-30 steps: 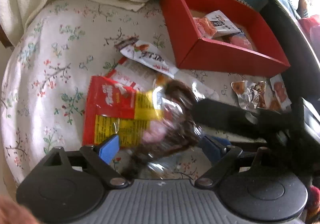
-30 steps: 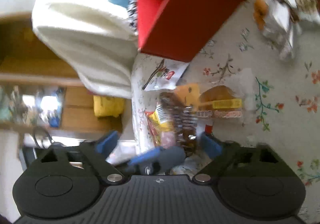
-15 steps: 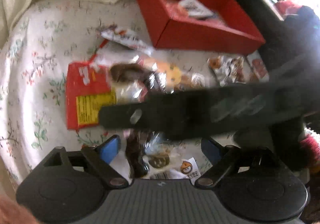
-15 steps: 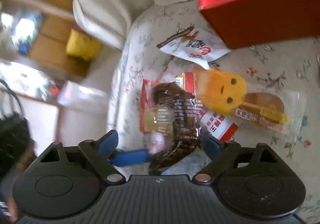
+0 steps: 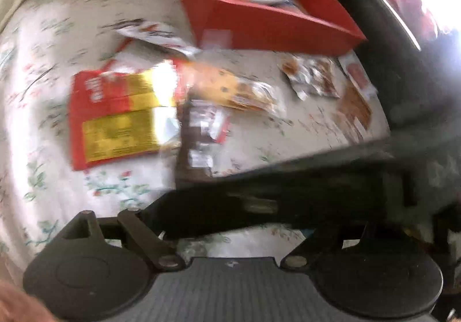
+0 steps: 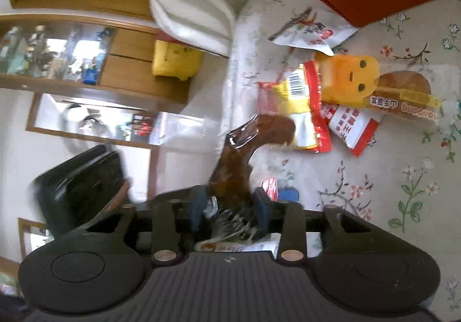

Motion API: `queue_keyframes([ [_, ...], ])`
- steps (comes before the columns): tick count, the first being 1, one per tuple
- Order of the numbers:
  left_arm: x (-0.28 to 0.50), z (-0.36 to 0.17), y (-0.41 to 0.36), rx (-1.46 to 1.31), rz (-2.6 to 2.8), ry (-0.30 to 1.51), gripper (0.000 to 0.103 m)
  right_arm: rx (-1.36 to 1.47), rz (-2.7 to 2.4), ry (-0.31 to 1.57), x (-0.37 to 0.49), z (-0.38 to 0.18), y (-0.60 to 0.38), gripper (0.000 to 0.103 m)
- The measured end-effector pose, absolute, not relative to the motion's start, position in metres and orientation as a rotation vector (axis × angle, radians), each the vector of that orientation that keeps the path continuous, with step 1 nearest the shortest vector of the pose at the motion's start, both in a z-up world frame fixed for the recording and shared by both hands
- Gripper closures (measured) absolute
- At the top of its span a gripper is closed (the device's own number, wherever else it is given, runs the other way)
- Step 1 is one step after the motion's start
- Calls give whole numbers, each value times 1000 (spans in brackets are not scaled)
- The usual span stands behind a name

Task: Organize snacks
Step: 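Grasp the dark jerky stick with the right tool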

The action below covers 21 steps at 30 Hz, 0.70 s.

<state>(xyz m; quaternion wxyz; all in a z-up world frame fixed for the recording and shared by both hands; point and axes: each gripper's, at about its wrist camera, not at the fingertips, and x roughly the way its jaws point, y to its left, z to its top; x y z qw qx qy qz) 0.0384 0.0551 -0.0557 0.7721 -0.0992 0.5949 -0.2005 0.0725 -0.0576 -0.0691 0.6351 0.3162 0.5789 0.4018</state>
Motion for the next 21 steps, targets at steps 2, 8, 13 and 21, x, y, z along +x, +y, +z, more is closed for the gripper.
queue_keyframes([
  [2,40,-60,51,-178,-416,1299,38,674,874,1344,78,-74,-51,39],
  [8,41,-59,66,-231,-389,1285,48,555,810,1438,96,-83,-23,18],
  [13,40,-56,63,-222,-419,1280,47,543,912,1494,109,-76,-13,11],
  [21,36,-53,39,-151,-505,1281,46,343,902,1486,121,-76,0,12],
])
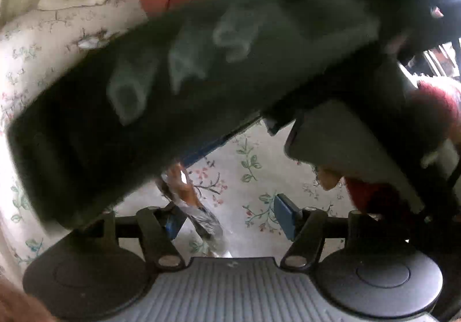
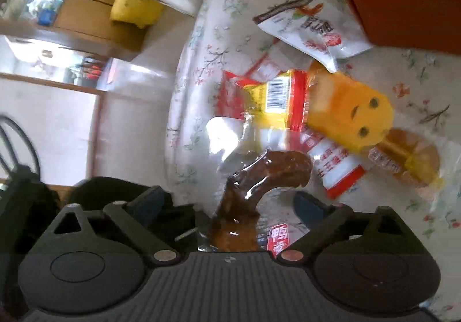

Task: Organize snacks
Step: 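Grasp the dark jerky stick with the right tool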

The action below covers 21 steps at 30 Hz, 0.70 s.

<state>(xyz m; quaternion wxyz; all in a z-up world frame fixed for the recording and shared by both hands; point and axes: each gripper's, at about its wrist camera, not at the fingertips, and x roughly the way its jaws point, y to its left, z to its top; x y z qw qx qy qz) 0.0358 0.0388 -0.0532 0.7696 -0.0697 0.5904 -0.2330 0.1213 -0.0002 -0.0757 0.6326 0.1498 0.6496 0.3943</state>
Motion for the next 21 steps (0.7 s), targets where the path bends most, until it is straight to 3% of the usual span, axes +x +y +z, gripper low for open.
queue_keyframes([
  [1,34,-53,41,-168,-500,1293,46,322,898,1474,120,-74,-1,18],
  [2,34,-51,43,-174,-489,1285,46,310,877,1465,118,-73,-5,32],
  [7,33,-40,55,-246,-521,1276,44,424,866,1464,108,-81,-40,38],
  [13,30,-24,73,-264,-440,1242,38,479,861,1393,104,-76,-56,59],
  [15,34,-24,84,-307,-404,1250,30,479,835,1386,103,-73,-63,58],
  [18,40,-24,86,-344,-402,1256,30,411,804,1366,103,-74,-55,42],
  [21,37,-13,88,-311,-414,1222,30,402,774,1374,105,-79,-60,39],
])
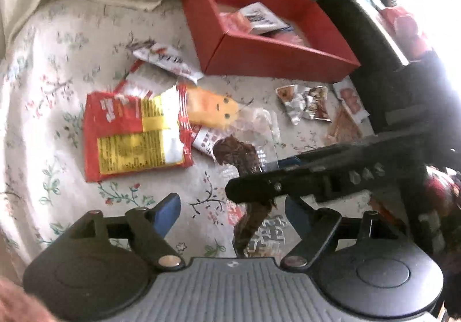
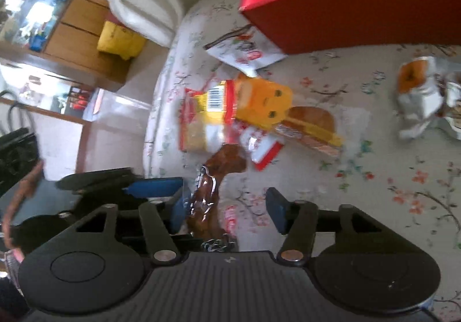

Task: Organize snacks
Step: 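Grasp the dark jerky stick with the right tool, then lift the jerky stick with right tool while left tool grasps red-yellow packet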

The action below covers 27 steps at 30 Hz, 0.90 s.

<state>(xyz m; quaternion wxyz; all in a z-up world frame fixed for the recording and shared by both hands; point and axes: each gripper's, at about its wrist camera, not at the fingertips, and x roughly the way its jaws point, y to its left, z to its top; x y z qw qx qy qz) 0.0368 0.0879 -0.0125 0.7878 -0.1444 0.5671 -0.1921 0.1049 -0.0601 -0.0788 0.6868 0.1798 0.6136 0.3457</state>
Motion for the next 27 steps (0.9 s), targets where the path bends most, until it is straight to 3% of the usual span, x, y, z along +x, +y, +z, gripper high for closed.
queue_keyframes([
  [1,35,-12,94,-308,-412,1214,30,407,772,1375,105,-79,-63,42],
  [5,33,-1,122,-345,-324,1186,30,385,759,1416,107,-92,-65,70],
  [9,51,6,136,-301,-184,1139,30,329,781,1405,105,-87,-55,76],
  [17,73,3,65,619,-432,977,30,306,786,1417,92,-86,-67,77],
  [25,78,-40,41,848,-667,1035,29,384,724,1417,103,-83,-107,77],
  [27,82,-45,45,853,-681,1038,23,401,710,1420,105,-85,-113,77],
])
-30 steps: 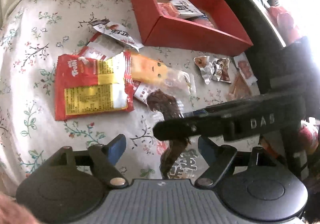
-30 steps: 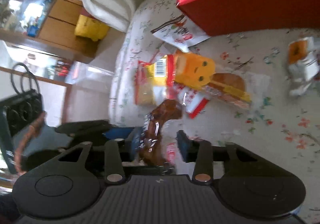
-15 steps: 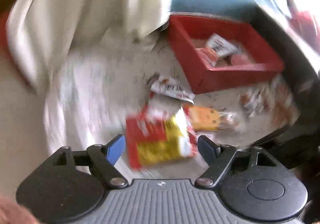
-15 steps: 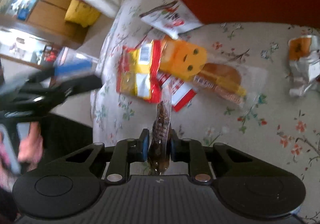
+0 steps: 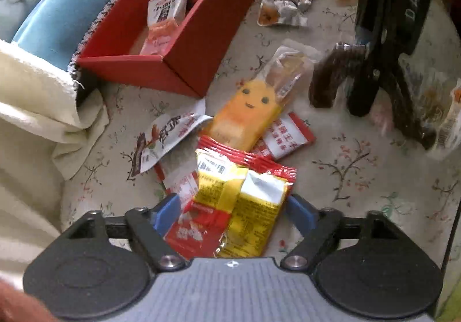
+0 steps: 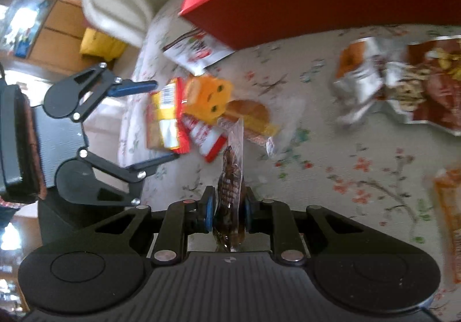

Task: Organize snacks
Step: 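Lift the jerky stick with right tool while left tool grasps red-yellow packet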

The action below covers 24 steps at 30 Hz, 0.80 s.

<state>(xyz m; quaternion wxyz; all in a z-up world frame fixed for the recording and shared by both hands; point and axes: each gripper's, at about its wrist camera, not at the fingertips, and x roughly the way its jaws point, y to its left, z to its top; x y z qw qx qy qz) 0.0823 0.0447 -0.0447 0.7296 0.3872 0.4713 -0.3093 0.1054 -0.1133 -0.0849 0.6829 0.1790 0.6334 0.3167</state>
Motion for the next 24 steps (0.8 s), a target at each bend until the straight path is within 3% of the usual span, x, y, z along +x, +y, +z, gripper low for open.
queue_keyframes([
  [4,85,-45,43,844,-671,1077,24,424,717,1439,110,-89,-116,79],
  [11,72,-41,35,725,-560,1166,50,283,717,1395,102,-74,-95,75],
  [16,57,-40,34,630,-468,1226,51,169,716,1339,87,-67,-82,74],
  [24,52,-22,54,147,-382,1237,55,340,699,1362,82,-70,-98,77],
])
